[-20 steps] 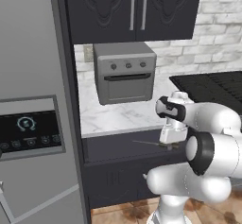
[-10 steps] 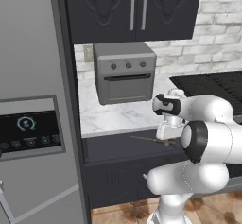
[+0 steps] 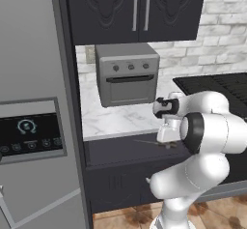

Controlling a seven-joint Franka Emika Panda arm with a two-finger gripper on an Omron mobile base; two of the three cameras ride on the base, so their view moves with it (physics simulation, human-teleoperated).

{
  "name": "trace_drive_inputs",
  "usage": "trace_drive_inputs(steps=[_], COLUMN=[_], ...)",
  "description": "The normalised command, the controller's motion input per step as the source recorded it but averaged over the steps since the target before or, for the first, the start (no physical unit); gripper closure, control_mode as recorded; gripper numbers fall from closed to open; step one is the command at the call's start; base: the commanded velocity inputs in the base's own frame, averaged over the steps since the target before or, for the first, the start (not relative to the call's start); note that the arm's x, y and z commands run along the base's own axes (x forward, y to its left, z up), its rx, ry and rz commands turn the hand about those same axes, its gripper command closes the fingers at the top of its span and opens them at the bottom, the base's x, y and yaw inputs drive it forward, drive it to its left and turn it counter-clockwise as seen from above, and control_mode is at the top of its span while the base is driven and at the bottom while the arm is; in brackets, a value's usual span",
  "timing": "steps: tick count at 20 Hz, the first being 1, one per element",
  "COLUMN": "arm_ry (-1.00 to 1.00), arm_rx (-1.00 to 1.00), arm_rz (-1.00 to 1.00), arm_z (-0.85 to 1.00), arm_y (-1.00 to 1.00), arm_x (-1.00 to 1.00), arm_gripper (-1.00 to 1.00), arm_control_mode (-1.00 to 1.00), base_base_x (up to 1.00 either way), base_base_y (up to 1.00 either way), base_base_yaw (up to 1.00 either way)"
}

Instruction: Pick up the metallic utensils from the counter and place them in the open drawer. Make sure not to pick up any wooden utensils.

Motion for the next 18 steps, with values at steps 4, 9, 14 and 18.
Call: trace_drive_inputs(steps=[4, 9, 14, 18], arm_ry=[0.0, 0.0, 0.0, 0.0], arm_rx=[-0.04, -0.05, -0.04, -0.06], arm_rz=[-0.04, -0.04, -0.07, -0.09], arm_z=[-0.42, -0.09, 0.0, -0.05], arm_y=[0.0, 0.0, 0.0, 0.0], arm_x=[0.0, 0.09, 0.18, 0.43], arm_gripper=[1.0, 1.0, 1.0, 1.0], arm_control_mode=[-1.0, -1.0, -1.0, -1.0], base_base_x=[0.0, 0.0, 0.0, 0.0], base_base_y=[0.0, 0.0, 0.0, 0.0], base_base_yaw=[0.0, 0.0, 0.0, 0.0])
